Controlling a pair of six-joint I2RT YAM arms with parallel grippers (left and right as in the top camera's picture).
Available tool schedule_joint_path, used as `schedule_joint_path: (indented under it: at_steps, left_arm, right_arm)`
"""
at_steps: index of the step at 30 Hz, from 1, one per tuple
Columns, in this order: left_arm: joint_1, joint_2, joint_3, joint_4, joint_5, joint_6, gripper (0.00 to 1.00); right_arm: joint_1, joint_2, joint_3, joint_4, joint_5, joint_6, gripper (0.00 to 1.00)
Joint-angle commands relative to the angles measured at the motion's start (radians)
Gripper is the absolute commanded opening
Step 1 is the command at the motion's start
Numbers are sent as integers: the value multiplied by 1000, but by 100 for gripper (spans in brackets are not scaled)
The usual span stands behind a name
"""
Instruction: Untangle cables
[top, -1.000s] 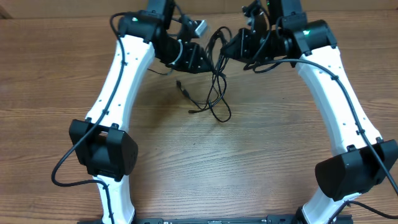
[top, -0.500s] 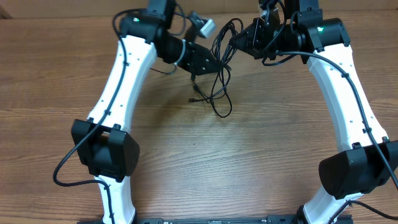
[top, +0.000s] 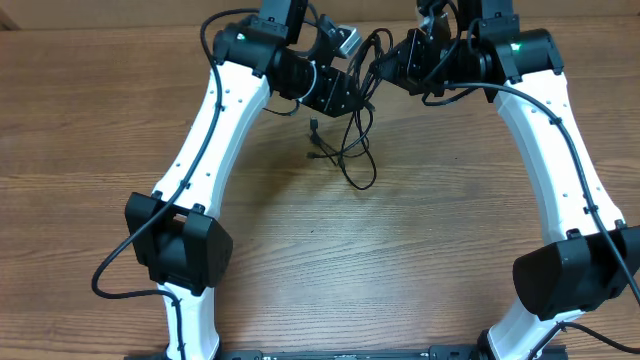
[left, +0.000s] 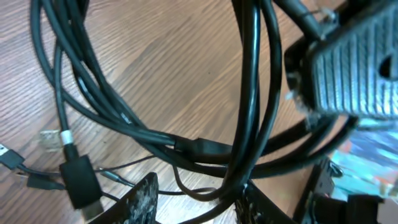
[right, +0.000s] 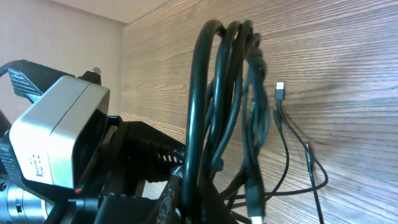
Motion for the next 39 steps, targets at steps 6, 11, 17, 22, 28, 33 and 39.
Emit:
schedule_joint_path:
  at_steps: [6, 11, 17, 22, 28, 33, 39]
  left_arm:
    - [-56, -41, -27, 2, -40, -38, 41]
    - [-57, -41, -64, 16, -40, -39, 28]
    - [-56, -41, -87, 44, -89, -58, 20]
    - [-48, -41, -87, 95, -142, -107, 4]
    - [-26, -47, -70, 131, -151, -108, 4]
    - [35, -109, -68, 107, -273, -136, 4]
    - [109, -234, -68, 50, -362, -136, 4]
  right_arm:
    - [2, -5, 0, -2, -22, -4, 4]
    - [2, -5, 0, -3, -23, -3, 4]
    - [2, -5, 0, -13, -23, -4, 4]
    - [2, -5, 0, -40, -23, -23, 4]
    - [2, -5, 0, -145, -26, -116, 4]
    - [2, -5, 0, -198, 22, -241, 4]
    - [14, -5, 0, -235, 72, -422, 4]
